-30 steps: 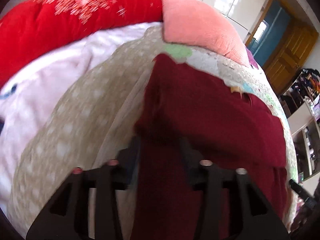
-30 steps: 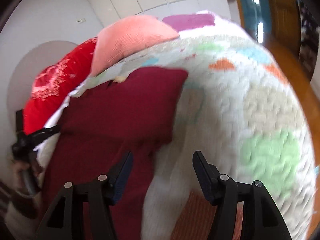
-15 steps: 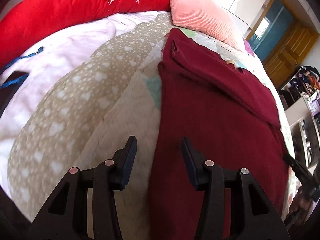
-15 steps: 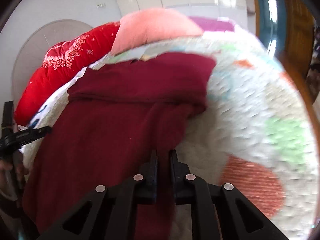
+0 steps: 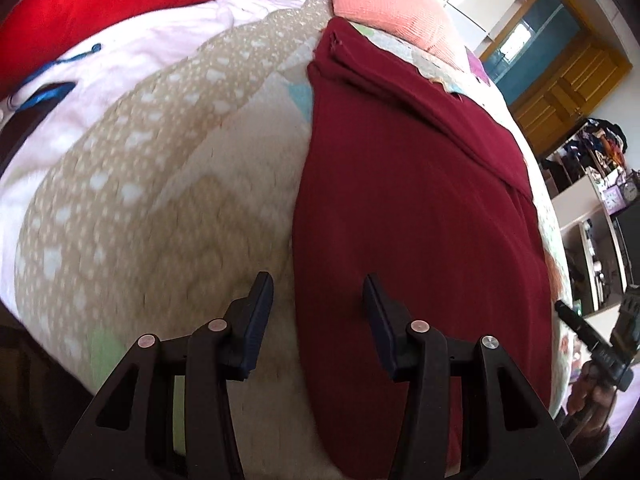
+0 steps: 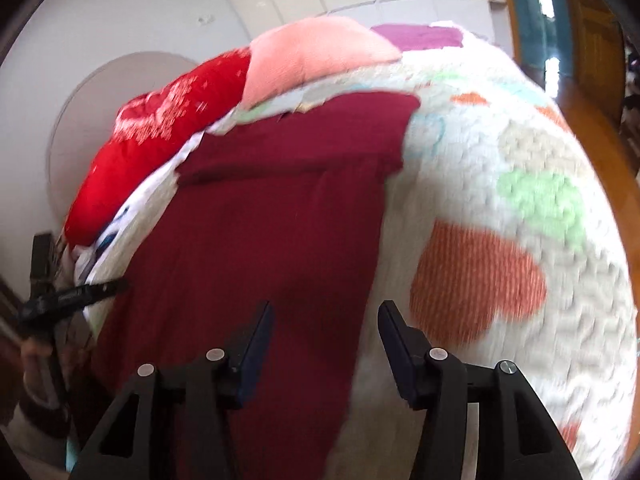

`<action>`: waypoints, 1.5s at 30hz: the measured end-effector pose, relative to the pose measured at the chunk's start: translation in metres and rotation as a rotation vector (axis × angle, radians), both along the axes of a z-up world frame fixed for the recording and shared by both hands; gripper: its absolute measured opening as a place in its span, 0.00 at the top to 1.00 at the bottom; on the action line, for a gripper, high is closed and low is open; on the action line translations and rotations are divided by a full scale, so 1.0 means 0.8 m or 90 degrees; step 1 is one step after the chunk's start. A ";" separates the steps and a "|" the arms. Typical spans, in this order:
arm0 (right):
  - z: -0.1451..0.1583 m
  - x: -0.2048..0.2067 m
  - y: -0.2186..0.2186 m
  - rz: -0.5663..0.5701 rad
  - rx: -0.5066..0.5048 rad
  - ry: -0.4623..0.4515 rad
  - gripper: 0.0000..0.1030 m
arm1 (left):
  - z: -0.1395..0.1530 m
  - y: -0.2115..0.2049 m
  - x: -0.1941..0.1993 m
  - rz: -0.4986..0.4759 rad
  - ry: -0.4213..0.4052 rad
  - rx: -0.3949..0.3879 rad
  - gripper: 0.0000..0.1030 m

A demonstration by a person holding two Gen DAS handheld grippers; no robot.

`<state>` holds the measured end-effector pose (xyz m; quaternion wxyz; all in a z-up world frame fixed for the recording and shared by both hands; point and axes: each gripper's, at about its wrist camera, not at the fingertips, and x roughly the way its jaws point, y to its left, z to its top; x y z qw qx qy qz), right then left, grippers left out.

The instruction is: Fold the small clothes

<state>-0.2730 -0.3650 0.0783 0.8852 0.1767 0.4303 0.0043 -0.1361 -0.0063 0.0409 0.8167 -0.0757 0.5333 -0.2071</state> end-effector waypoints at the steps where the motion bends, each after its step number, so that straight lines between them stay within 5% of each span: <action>1: -0.005 -0.010 0.005 0.009 0.004 0.008 0.49 | -0.001 0.001 -0.005 -0.005 0.005 -0.003 0.48; 11: -0.034 -0.074 0.018 0.053 0.093 0.019 0.49 | -0.005 0.006 -0.042 -0.042 0.041 -0.022 0.45; 16: -0.045 -0.077 0.039 0.071 0.106 -0.006 0.50 | -0.007 -0.005 -0.048 -0.036 0.026 -0.013 0.35; 19: -0.043 -0.073 0.059 0.082 0.063 -0.013 0.87 | -0.007 -0.010 -0.051 -0.043 0.015 0.009 0.35; 25: 0.006 -0.088 0.048 0.062 -0.010 -0.069 0.92 | -0.009 -0.001 -0.056 -0.031 0.034 -0.009 0.34; 29: -0.005 -0.089 0.041 0.046 -0.052 -0.023 0.94 | -0.009 -0.004 -0.057 -0.024 0.040 -0.011 0.30; 36: -0.031 -0.091 0.012 0.018 0.031 -0.004 0.93 | -0.012 -0.032 -0.069 -0.062 0.013 0.049 0.25; 40: -0.034 -0.089 0.008 0.032 0.065 0.005 0.68 | -0.015 -0.039 -0.071 -0.069 0.002 0.075 0.25; 45: -0.030 -0.091 0.017 0.081 0.076 0.017 0.64 | -0.018 -0.039 -0.069 -0.072 0.004 0.077 0.25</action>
